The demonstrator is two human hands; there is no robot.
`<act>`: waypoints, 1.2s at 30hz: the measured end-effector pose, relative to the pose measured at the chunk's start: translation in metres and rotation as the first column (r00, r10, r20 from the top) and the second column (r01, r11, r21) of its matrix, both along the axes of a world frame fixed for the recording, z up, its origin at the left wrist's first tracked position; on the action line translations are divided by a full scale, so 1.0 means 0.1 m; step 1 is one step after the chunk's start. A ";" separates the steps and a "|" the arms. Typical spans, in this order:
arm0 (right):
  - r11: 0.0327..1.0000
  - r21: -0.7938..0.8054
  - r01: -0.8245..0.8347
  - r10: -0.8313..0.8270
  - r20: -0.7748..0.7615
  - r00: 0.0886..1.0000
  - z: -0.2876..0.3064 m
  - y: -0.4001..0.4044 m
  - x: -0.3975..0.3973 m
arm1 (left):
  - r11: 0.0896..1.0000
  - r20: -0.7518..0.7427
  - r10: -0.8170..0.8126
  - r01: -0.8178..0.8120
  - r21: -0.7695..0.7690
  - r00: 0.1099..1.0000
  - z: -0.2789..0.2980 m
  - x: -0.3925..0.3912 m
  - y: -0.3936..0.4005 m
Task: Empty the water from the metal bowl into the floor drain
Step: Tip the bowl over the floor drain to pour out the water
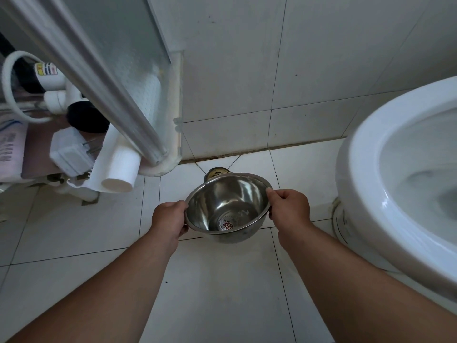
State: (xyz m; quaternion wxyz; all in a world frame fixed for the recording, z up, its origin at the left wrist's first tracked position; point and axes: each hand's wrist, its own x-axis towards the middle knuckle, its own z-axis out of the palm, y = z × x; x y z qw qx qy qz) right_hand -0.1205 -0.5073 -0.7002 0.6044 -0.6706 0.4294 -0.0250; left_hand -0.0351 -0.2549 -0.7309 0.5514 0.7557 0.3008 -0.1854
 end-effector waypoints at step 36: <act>0.999 0.021 0.045 -0.046 0.009 0.999 -0.01 0.09 0.05 | 0.986 0.032 0.145 -0.141 -0.093 0.989 0.12 -0.08 -0.05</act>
